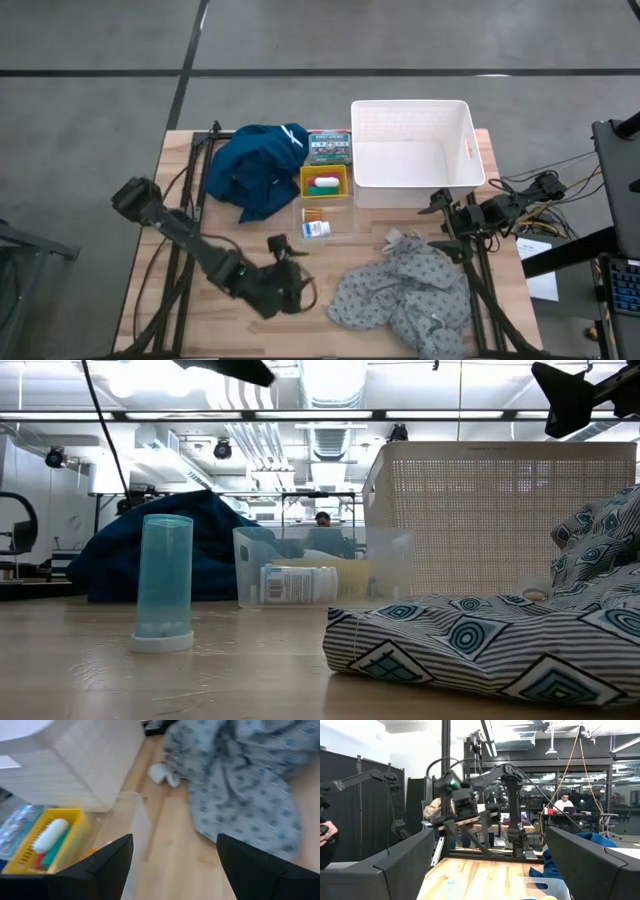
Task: Pick & Place Medicine items
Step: Put the blue medicine bottle into the transparent bin
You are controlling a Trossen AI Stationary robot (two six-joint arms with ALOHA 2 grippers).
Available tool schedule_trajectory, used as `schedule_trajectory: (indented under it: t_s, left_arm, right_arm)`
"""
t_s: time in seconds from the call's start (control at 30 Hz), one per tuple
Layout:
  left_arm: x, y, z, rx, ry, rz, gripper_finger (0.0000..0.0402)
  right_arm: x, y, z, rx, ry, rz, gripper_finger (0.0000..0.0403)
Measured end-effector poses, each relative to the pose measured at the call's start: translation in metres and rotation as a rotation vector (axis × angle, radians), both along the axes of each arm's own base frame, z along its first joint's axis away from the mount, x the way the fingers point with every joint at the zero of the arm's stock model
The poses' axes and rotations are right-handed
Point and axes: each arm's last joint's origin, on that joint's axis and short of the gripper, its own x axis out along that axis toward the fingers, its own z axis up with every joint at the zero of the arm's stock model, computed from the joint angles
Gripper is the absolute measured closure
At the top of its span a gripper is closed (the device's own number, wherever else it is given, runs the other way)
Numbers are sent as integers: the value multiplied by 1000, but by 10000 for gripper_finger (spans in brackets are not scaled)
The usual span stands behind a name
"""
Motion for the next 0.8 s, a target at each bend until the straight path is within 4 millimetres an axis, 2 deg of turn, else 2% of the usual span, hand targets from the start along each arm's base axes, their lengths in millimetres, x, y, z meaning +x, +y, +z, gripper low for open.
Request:
schedule_trajectory:
  t_s: [0.13, 0.27, 0.6, 0.8]
  left_arm:
    - [-13, -16, -15, -31, -37, -36, 112]
    - [-23, -23, -27, -110, -65, -21, 110]
    - [-28, -22, -55, -277, -157, 30, 113]
    - [-32, -22, -74, -310, -111, -5, 113]
  right_arm:
    - [0, 0, 0, 0, -1, 0, 23]
    - [0, 0, 0, 0, 0, 0, 23]
    - [0, 0, 0, 0, 0, 0, 23]
    - [0, 0, 0, 0, 0, 0, 23]
